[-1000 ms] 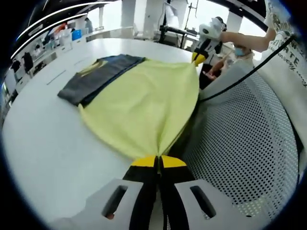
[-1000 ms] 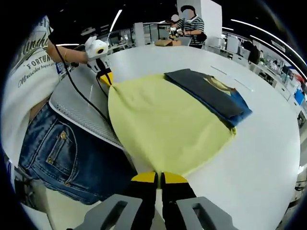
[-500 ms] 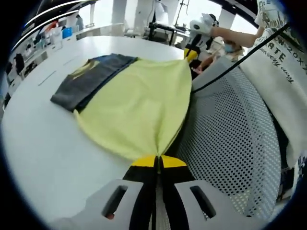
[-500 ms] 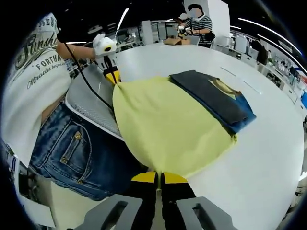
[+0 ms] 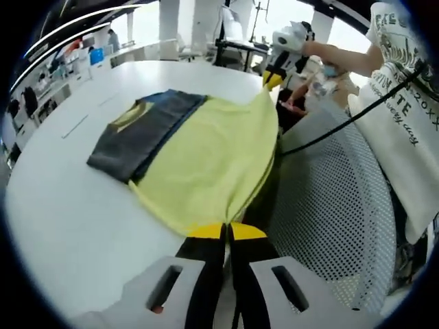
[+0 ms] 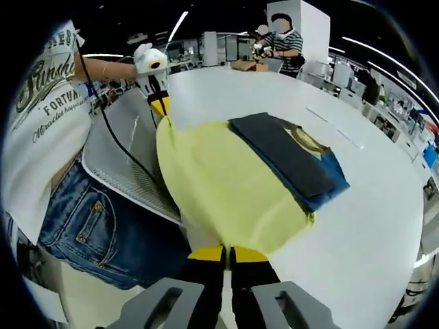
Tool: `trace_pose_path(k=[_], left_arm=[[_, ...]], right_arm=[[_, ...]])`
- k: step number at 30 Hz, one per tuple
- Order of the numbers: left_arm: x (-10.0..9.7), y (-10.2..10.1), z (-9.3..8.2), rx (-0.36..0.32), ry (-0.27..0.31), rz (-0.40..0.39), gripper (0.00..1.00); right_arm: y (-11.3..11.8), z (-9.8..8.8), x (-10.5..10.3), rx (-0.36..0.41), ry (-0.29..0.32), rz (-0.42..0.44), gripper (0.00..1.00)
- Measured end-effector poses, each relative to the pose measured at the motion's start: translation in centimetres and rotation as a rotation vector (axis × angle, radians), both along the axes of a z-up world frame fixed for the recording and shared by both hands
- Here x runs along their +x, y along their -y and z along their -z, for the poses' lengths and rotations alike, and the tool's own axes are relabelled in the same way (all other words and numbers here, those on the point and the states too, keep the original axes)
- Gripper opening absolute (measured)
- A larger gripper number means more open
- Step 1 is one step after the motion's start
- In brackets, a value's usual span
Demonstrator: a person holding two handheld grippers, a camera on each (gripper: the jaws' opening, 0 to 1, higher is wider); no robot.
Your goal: Fold the garment on the visible template until the final outline fits inside the template.
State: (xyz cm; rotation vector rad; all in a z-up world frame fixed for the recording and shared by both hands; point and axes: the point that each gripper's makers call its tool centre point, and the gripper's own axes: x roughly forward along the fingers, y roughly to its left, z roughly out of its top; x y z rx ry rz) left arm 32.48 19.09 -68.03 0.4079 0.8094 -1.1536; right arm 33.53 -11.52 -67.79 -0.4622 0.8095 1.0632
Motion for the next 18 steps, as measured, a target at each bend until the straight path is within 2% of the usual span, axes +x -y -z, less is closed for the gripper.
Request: trace_pose_path(k=[6,18], left_arm=[[2.4,0.0,-0.7,0.013,0.041,0.009,0.0],[7.4,0.2,-2.6,-0.007,0.08,-0.002,0.0]], right_arm=[[0.1,-0.3,1.6,-0.013,0.024,0.011,0.0],[0.2,-1.9,5.4,-0.027,0.098,0.042,0.0]])
